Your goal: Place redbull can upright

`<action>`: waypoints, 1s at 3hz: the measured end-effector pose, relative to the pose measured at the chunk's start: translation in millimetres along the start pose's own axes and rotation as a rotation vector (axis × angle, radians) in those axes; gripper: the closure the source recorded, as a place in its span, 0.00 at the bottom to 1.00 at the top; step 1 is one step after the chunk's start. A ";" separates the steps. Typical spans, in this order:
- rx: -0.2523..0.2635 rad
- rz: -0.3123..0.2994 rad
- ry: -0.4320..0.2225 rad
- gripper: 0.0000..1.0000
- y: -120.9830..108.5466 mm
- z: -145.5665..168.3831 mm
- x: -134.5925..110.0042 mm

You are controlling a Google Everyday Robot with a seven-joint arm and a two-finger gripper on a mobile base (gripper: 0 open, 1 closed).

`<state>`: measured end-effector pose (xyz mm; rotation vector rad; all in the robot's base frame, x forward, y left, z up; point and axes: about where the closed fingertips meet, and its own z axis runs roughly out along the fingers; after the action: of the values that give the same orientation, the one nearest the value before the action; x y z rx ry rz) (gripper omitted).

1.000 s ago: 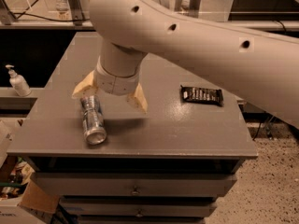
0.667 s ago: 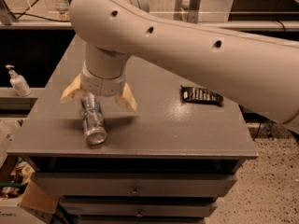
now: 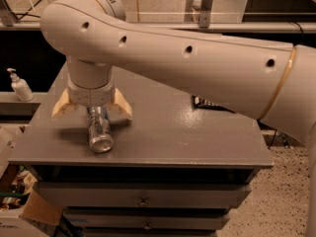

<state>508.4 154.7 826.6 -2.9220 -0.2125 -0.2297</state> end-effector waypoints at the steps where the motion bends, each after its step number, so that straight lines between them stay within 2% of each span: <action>1: -0.037 -0.068 0.001 0.00 -8.2 6.5 4.3; 2: -0.068 -0.111 -0.003 0.18 -13.1 8.8 7.5; 3: -0.087 -0.128 -0.012 0.41 -11.2 8.4 7.3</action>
Offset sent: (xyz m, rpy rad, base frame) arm 0.0107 0.0229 -0.0059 -0.1280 -0.0382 0.1411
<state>514.9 168.3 821.8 -2.9993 -0.4024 -0.2475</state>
